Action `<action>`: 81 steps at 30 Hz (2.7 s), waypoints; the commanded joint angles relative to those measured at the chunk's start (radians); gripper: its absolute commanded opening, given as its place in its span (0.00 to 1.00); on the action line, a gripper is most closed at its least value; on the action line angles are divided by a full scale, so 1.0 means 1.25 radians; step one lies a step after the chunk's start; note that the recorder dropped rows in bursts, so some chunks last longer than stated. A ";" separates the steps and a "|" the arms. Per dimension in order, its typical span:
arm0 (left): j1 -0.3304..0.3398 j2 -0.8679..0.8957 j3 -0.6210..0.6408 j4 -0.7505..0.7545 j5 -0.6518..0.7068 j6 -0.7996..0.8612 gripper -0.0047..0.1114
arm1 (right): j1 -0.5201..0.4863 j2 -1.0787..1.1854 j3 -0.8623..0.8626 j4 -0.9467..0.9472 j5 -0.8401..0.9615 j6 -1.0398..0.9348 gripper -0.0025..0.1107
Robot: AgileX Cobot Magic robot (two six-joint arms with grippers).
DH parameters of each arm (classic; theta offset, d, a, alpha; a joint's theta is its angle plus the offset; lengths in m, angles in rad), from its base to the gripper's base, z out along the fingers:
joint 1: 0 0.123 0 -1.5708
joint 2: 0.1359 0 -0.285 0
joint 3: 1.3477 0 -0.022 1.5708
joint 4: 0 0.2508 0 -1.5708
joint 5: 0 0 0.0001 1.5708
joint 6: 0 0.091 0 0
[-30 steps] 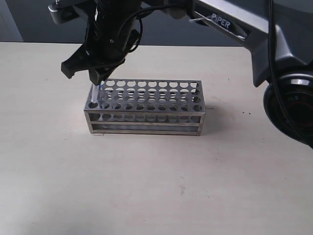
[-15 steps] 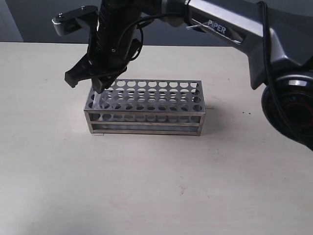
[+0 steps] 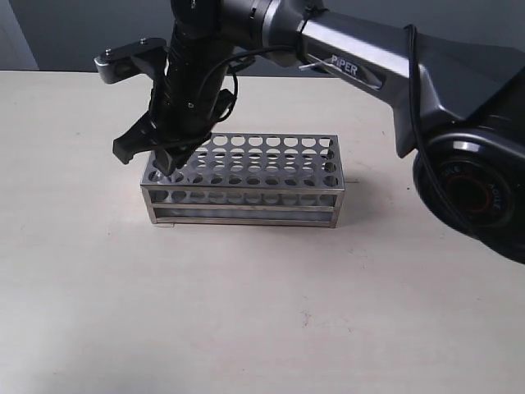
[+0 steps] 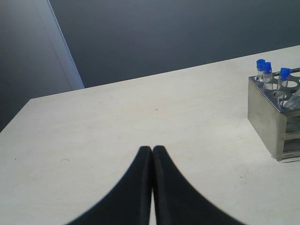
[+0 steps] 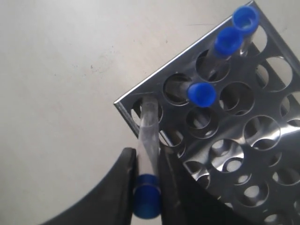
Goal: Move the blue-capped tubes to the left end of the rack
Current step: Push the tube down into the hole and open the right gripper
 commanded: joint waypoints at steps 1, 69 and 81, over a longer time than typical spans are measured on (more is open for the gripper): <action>-0.010 0.004 -0.002 0.003 -0.010 -0.003 0.04 | 0.003 0.021 0.004 0.041 -0.013 -0.035 0.02; -0.010 0.004 -0.002 0.003 -0.010 -0.003 0.04 | 0.025 0.050 -0.034 0.073 0.011 -0.103 0.17; -0.010 0.004 -0.002 0.003 -0.010 -0.003 0.04 | 0.025 -0.006 -0.034 0.043 0.011 -0.046 0.44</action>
